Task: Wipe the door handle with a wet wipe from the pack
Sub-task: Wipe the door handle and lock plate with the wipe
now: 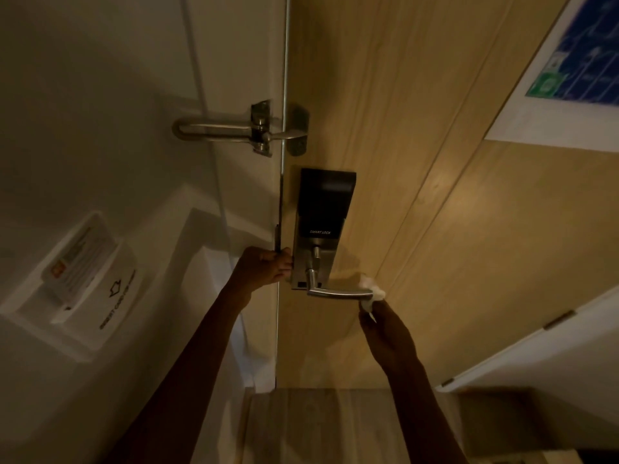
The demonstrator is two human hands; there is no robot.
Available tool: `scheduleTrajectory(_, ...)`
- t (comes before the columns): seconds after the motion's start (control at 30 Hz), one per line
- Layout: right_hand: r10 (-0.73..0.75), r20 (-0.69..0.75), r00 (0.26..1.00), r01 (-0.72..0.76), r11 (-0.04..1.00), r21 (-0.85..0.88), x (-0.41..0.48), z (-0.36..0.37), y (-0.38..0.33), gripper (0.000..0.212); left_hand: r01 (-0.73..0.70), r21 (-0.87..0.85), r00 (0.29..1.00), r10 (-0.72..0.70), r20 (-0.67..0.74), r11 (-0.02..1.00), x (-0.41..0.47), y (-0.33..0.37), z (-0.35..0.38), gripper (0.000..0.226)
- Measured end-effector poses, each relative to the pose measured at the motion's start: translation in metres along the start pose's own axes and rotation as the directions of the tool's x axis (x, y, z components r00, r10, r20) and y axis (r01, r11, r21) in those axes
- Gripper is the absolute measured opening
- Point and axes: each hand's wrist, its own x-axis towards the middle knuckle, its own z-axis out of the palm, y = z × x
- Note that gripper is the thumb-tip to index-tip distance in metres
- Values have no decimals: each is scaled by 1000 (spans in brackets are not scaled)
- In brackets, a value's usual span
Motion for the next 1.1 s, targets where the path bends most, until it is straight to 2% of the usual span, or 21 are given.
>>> scheduleTrajectory(0.07,-39,-17,999,38,999,-14,-1,1,2,26,8,-12,1000,-8,-8,1000,0,0,1,23)
scheduleTrajectory(0.13,-101,-72,992,88,983,-161,-4,3,4,27,19,-17,1000,-19,-18,1000,0,0,1,22)
scheduleTrajectory(0.2,-222,-134,966,172,936,-307,-7,4,5,29,18,-15,999,-19,-26,1000,-1,0,1,22)
scheduleTrajectory(0.33,-383,-119,916,292,839,-459,-8,11,-1,26,8,-18,999,-9,-48,1000,-2,-2,3,19)
scheduleTrajectory(0.47,-421,-113,900,315,806,-501,-11,9,0,23,12,-43,995,-16,-100,999,-1,-10,9,16)
scheduleTrajectory(0.67,-386,-170,907,264,833,-487,-8,11,-8,22,-15,-132,992,-2,-127,991,-10,-11,19,16)
scheduleTrajectory(0.77,-507,-163,846,305,713,-632,-12,6,-1,14,-18,-134,992,1,-124,991,-15,-9,20,13)
scheduleTrajectory(0.87,-586,-82,806,359,595,-720,-14,10,-5,5,-17,-94,989,3,-146,995,-18,-9,20,13)
scheduleTrajectory(1.0,-536,-76,841,354,650,-672,-14,16,-8,13,-41,-32,989,36,-142,999,-21,-9,20,14)
scheduleTrajectory(1.03,-553,-65,831,366,630,-685,-15,14,-6,12,-50,-10,987,48,-151,999,-21,-10,20,15)
scheduleTrajectory(1.1,-620,13,785,397,486,-778,-18,11,-5,9,-67,61,980,77,-184,996,-22,-11,21,18)
